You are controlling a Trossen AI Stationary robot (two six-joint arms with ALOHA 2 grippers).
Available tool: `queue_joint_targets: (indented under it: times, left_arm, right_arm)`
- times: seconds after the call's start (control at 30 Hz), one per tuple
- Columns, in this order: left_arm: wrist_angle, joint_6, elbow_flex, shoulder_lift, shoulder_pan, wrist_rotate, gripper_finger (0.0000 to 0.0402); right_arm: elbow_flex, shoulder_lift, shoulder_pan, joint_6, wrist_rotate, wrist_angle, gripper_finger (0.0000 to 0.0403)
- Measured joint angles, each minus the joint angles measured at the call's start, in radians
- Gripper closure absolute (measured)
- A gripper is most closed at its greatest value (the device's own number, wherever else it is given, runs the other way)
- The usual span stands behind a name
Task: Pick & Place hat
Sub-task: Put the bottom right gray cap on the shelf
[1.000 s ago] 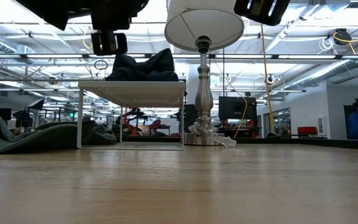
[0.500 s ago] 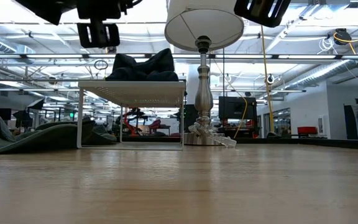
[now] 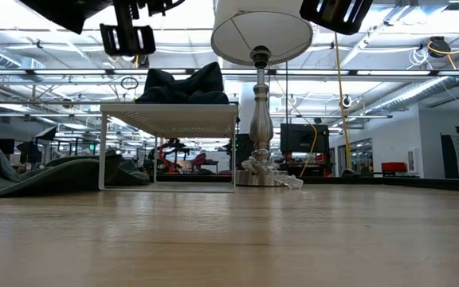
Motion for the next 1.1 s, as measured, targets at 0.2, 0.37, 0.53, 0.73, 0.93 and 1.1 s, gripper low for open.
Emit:
queue_joint_targets:
  times: [0.2, 0.37, 0.53, 0.73, 0.93, 1.1]
  left_arm:
    - [0.137, -0.067, 0.000, -0.003, 0.034, 0.085, 0.0362]
    - [0.167, -0.117, 0.000, -0.005, 0.055, 0.162, 0.0379]
    - [0.177, -0.157, 0.000, -0.005, 0.075, 0.251, 0.0379]
    - [0.194, -0.247, 0.000, -0.022, 0.125, 0.378, 0.0379]
    - [0.097, -0.206, 0.037, -0.090, 0.188, 0.444, 0.0379]
    - [-0.371, 0.065, 0.183, -0.131, 0.231, 0.482, 0.0379]
  right_arm:
    - [0.000, 0.000, -0.001, -0.006, 0.001, -0.006, 0.0365]
    - [0.000, 0.000, -0.002, 0.013, 0.046, -0.013, 0.0319]
    - [0.000, 0.000, -0.002, 0.096, 0.047, -0.044, 0.0253]
    - [0.000, 0.000, 0.042, 0.172, 0.028, -0.140, 0.0201]
    - [0.000, 0.000, 0.080, 0.189, 0.115, -0.247, 0.0189]
    - [0.000, 0.000, 0.085, 0.184, 0.215, -0.245, 0.0188]
